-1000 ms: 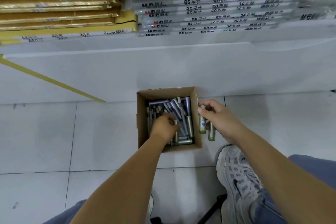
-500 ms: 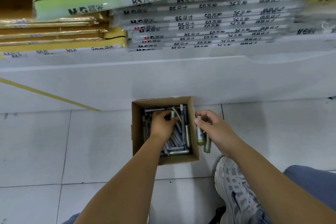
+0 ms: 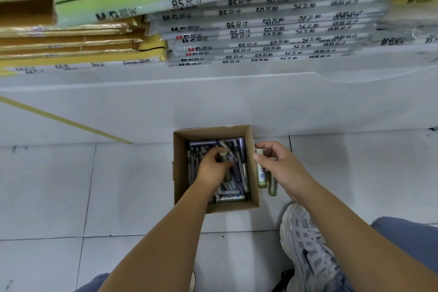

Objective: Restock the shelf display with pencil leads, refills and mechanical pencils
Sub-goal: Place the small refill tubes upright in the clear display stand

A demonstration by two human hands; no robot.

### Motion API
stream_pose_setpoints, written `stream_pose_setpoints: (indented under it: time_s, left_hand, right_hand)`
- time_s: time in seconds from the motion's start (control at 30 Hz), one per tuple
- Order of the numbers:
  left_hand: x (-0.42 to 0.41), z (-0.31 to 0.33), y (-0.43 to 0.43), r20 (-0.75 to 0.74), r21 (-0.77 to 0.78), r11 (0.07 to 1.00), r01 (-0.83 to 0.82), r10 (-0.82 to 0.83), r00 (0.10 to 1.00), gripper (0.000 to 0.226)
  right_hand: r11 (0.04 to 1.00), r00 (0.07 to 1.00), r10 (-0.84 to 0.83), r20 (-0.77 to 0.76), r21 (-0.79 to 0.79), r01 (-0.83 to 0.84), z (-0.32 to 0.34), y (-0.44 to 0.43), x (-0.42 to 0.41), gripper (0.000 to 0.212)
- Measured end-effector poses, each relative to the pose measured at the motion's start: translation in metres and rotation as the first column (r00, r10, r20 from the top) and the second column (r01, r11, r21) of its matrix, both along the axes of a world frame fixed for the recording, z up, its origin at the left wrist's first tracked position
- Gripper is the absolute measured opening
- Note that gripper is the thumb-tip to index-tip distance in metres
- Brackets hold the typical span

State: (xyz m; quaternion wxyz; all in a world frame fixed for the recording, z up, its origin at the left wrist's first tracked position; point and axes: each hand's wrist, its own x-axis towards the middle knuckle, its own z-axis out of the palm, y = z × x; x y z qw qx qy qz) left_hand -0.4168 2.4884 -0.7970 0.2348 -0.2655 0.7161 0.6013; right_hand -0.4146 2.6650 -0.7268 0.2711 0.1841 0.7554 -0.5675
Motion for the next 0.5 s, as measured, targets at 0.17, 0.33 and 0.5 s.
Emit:
stream_pose_setpoints:
  time_s: [0.17,0.33,0.5]
  left_hand:
    - [0.008,0.047,-0.018,-0.011,0.257,0.954,-0.152,0.16,0.987,0.022]
    - [0.012,0.106,-0.037,-0.138,0.516,0.835,-0.189,0.3,0.944,0.022]
    - [0.026,0.166,-0.051,-0.29,0.478,0.869,-0.127,0.293,0.911,0.023]
  right_hand:
    - [1.0,0.992,0.009,-0.124,-0.017,-0.011,0.026,-0.006,-0.007,0.016]
    - [0.973,0.944,0.229,-0.239,0.042,-0.226,0.067,-0.025,-0.01,0.02]
    - [0.948,0.903,0.314,-0.293,0.045,-0.315,0.102,-0.048,0.003,0.018]
